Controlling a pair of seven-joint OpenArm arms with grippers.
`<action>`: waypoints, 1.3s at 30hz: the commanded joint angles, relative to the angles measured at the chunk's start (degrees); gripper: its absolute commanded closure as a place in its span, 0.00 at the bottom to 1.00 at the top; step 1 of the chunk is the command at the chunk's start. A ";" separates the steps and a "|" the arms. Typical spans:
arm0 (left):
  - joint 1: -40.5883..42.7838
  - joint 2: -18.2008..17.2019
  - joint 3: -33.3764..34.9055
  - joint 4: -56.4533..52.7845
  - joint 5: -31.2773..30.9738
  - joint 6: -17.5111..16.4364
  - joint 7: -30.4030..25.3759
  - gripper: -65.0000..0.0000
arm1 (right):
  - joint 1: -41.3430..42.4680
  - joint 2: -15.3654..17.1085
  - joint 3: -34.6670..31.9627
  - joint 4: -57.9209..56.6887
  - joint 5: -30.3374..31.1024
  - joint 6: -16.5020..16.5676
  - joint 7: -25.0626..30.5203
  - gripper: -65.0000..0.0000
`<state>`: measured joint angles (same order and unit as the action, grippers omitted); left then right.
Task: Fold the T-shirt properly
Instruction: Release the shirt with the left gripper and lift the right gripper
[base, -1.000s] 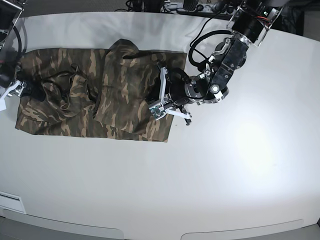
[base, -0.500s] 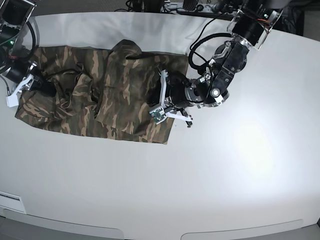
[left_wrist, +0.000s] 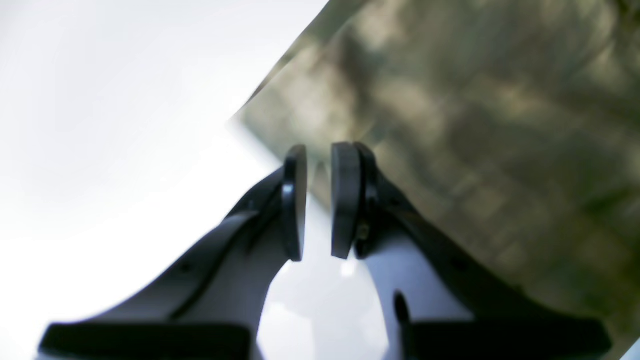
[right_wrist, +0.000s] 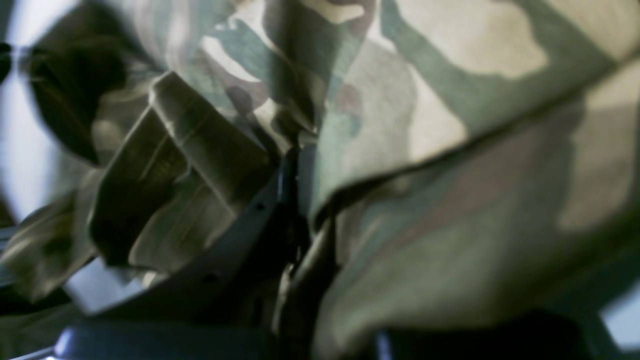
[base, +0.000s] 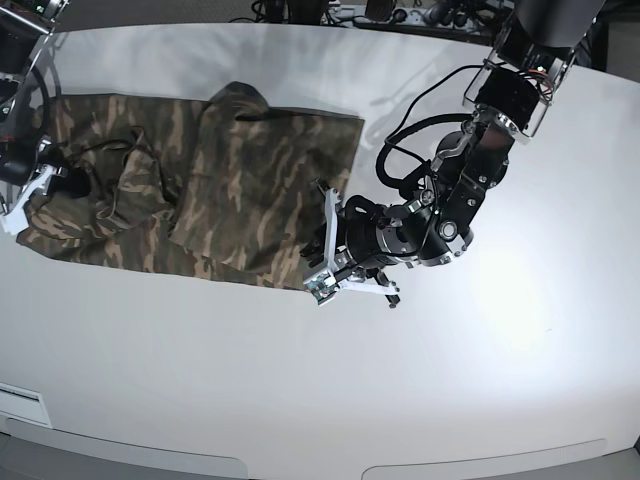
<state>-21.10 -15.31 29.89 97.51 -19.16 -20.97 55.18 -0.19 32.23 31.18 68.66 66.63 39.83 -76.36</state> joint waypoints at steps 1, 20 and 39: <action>-1.27 0.04 -0.35 0.83 0.66 0.26 -1.09 0.83 | 0.81 1.84 0.37 2.43 1.55 0.17 0.76 1.00; 1.03 -5.95 -0.35 0.68 4.68 2.67 -1.36 0.83 | 0.66 1.84 0.31 33.44 -28.50 -11.45 9.70 1.00; 2.99 -5.97 -0.35 0.68 14.49 9.55 -2.01 0.83 | -7.08 -10.36 0.31 41.48 8.39 -0.17 3.69 1.00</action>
<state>-16.84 -21.15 29.91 97.41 -4.97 -12.12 54.37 -8.03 20.80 31.03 109.30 73.56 39.53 -74.13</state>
